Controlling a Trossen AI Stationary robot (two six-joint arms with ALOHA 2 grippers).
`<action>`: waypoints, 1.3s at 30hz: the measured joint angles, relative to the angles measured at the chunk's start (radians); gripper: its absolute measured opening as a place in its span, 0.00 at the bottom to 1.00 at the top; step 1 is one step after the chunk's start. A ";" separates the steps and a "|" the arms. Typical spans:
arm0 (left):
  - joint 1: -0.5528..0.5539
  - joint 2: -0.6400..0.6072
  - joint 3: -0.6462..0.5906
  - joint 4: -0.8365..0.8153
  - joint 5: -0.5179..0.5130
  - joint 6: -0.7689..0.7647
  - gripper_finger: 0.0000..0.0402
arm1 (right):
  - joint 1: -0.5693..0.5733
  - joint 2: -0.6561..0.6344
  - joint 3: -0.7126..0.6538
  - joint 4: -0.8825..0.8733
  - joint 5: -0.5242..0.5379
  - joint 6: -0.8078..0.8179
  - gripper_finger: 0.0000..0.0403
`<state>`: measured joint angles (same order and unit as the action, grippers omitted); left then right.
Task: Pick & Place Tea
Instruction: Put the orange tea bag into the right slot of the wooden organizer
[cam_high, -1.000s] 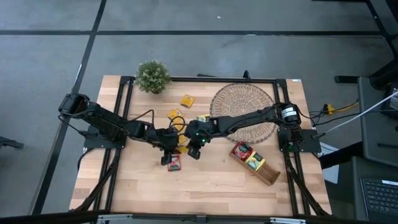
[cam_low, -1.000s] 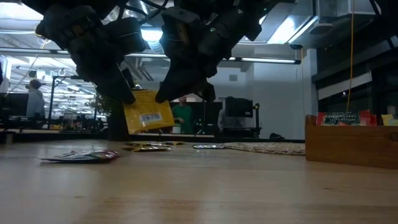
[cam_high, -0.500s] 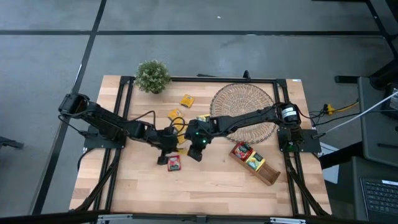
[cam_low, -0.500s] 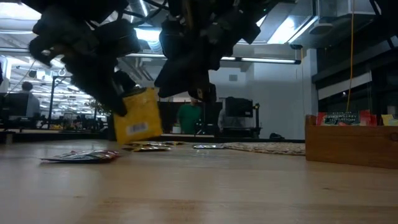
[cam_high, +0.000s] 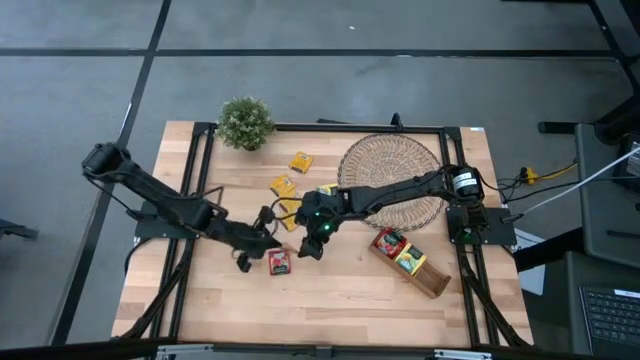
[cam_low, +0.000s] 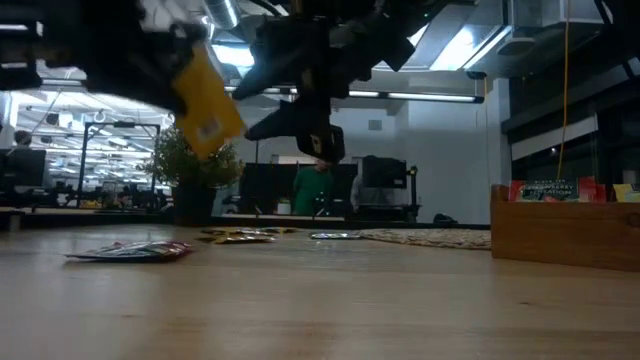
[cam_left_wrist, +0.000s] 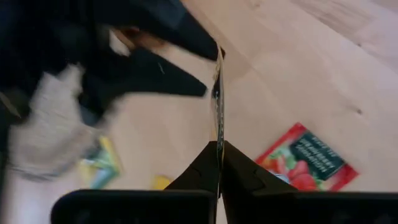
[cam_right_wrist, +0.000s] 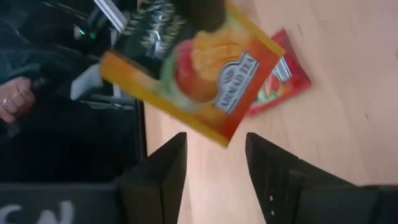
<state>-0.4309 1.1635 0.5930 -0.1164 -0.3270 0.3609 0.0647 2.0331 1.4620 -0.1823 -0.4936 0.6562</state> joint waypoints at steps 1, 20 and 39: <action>-0.023 -0.018 0.000 -0.002 -0.039 0.026 0.01 | 0.000 0.000 0.000 0.015 -0.003 0.012 0.41; -0.285 -0.071 0.000 -0.015 -0.474 0.325 0.01 | -0.004 0.000 0.000 0.271 -0.128 0.134 0.41; -0.321 -0.070 -0.001 -0.015 -0.547 0.410 0.01 | -0.004 0.000 0.000 0.349 -0.148 0.179 0.28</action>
<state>-0.7521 1.0931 0.5922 -0.1314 -0.8738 0.7705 0.0608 2.0331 1.4624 0.1667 -0.6415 0.8349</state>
